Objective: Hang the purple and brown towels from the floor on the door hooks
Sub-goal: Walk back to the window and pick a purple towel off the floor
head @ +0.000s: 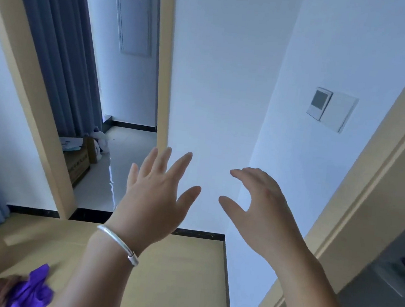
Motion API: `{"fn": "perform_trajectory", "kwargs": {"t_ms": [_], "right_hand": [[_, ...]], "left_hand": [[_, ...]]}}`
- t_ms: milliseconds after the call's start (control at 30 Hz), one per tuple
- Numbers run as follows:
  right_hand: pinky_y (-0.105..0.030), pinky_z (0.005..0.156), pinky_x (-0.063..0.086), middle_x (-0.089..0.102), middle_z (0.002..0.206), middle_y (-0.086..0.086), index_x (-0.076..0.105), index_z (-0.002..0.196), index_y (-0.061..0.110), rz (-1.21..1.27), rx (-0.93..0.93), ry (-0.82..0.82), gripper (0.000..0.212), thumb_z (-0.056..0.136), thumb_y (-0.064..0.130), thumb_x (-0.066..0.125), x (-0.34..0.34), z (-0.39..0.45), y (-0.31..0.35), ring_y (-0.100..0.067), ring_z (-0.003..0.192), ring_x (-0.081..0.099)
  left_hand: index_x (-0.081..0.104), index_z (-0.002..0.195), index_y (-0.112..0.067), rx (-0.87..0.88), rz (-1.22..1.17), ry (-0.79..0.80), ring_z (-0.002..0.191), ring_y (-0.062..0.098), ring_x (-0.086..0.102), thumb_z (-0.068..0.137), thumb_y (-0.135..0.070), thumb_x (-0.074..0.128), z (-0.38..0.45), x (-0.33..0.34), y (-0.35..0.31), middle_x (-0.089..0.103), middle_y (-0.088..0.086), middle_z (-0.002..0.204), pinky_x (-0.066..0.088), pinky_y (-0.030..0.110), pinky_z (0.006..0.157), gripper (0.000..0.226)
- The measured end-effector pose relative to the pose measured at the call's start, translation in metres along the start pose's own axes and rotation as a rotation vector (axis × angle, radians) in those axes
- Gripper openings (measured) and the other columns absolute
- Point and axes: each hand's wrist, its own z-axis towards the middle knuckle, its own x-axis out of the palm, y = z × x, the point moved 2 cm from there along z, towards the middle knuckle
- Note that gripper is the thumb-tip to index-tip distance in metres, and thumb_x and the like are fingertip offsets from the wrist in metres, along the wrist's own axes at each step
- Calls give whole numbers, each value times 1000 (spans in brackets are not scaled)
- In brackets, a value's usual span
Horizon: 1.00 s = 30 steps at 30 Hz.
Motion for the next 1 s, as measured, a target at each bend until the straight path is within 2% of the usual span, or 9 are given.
{"fn": "perform_trajectory", "kwargs": {"t_ms": [333,533,867,1000], "right_hand": [[-30,113,26,39,139,19,47,134,35,44,-25,15,48,88,44,58,98,149,8,1,134,24],[-33,113,27,38,139,19,46,134,36,80,-91,74,49,88,46,57,156,232,2,-1,136,23],[-19,102,27,45,129,18,51,130,31,308,-386,278,46,86,42,60,273,403,21,-2,125,36],[-27,106,32,47,131,15,53,130,28,403,-541,403,47,86,40,62,307,448,48,-6,126,38]], "left_hand": [[-1,148,-43,-20,-9,38,145,15,-13,95,-56,28,136,25,94,-1,-7,159,-3,45,116,61],[-2,147,-44,-108,4,29,145,13,-15,96,-55,27,198,50,144,-3,-7,159,-4,43,116,60],[1,147,-43,-536,151,-117,145,15,-13,97,-53,25,299,65,243,1,-5,159,-1,46,116,57],[3,147,-42,-706,185,-172,145,16,-12,96,-53,25,310,54,262,3,-4,159,1,49,118,57]]}}
